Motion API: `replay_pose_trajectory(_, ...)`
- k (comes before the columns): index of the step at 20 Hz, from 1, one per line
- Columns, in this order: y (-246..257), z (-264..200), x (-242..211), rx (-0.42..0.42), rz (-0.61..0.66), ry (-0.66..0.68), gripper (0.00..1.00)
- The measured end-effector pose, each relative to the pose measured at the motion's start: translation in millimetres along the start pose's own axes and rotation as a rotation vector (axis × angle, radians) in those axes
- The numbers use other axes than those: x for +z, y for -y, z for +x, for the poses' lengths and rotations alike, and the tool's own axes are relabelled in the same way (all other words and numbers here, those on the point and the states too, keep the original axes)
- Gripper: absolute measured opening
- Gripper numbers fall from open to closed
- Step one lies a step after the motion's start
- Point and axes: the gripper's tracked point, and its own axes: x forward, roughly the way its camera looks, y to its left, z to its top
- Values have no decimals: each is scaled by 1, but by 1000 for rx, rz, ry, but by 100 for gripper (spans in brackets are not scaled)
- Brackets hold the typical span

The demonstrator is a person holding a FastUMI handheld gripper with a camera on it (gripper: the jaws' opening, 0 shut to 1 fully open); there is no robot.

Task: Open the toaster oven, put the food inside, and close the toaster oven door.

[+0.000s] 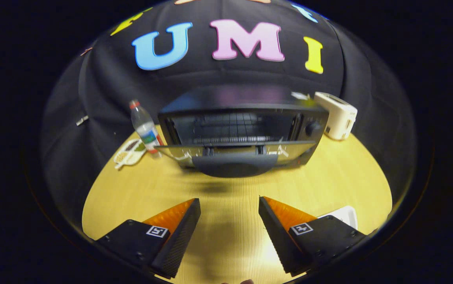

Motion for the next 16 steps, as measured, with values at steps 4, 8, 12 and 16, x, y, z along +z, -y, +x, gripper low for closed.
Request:
replay_pose_trajectory(4,-2,16,54,-8,-22,86,96)
replay_pose_trajectory(8,-2,52,87,-35,-108,128,96)
replay_pose_trajectory(12,-2,86,93,-51,-103,110,98)
replay_pose_trajectory(16,2,79,76,-52,-49,59,99)
